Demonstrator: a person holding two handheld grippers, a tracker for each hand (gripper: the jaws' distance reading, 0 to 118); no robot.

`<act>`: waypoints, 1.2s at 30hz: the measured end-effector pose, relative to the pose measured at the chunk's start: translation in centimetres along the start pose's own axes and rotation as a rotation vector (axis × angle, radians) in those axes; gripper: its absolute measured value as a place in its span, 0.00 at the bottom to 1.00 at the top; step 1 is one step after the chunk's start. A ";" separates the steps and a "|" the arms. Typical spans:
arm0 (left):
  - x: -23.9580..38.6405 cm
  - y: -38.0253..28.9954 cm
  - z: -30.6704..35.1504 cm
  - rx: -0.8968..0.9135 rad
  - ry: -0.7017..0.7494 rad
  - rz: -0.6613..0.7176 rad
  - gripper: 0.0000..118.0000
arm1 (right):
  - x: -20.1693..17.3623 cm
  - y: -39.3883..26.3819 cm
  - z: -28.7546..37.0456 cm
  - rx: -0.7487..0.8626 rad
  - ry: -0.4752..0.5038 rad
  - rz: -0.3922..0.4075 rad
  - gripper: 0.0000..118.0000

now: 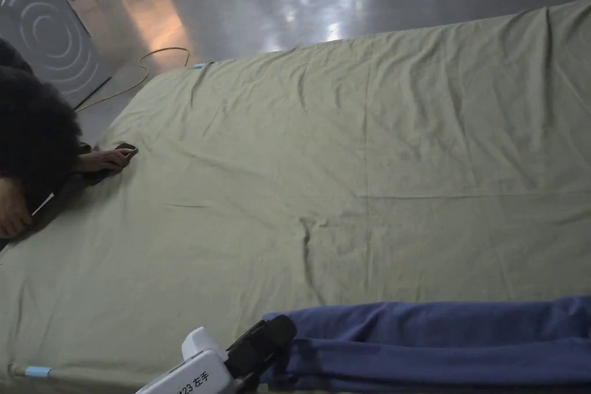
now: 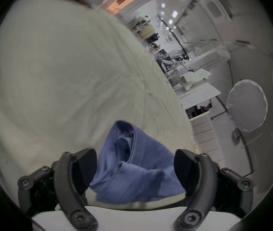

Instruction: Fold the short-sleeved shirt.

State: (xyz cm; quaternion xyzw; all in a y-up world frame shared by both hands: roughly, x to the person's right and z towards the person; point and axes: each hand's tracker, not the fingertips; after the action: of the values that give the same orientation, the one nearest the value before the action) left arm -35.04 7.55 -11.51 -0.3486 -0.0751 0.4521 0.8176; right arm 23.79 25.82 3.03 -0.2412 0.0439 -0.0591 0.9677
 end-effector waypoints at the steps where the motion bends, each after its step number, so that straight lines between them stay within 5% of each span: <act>1: 0.0 -0.2 -0.2 0.026 -0.045 0.002 0.79 | 0.1 -0.1 -0.1 -0.009 0.001 -0.019 0.00; 4: -0.2 0.5 -1.6 0.027 -0.131 0.062 0.64 | -0.1 -0.5 -0.4 -0.026 -0.003 -0.030 0.00; 6: -0.8 0.6 -2.5 -0.006 -0.103 0.173 0.07 | -0.5 -0.5 -0.4 -0.035 -0.008 -0.023 0.00; 14: 1.0 4.0 2.4 0.146 0.022 0.034 0.07 | -0.5 -0.7 -0.1 -0.048 -0.002 -0.011 0.00; 20: 7.6 7.2 6.6 0.218 0.263 -0.398 0.07 | 0.9 -2.0 -0.4 -0.052 0.018 -0.079 0.00; 26: 17.7 -3.0 -1.1 0.115 0.183 -0.616 0.07 | 1.0 -2.2 0.0 -0.043 0.004 -0.110 0.00; 33: 22.2 -14.6 -13.1 -0.184 0.131 -0.682 0.08 | 2.7 -3.0 1.8 -0.043 -0.049 -0.132 0.00; 34: 22.3 -14.9 -13.7 -0.178 0.176 -0.680 0.09 | 3.1 -3.2 2.3 -0.048 -0.070 -0.126 0.00; 36: 22.2 -14.6 -14.3 -0.182 0.163 -0.637 0.38 | 4.2 -3.7 3.1 -0.058 -0.104 -0.125 0.00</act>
State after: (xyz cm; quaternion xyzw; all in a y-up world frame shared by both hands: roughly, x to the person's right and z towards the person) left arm -5.90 12.89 -17.12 -0.4140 -0.1548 0.1360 0.8867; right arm 27.95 23.45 7.30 -0.2742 -0.0200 -0.1055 0.9557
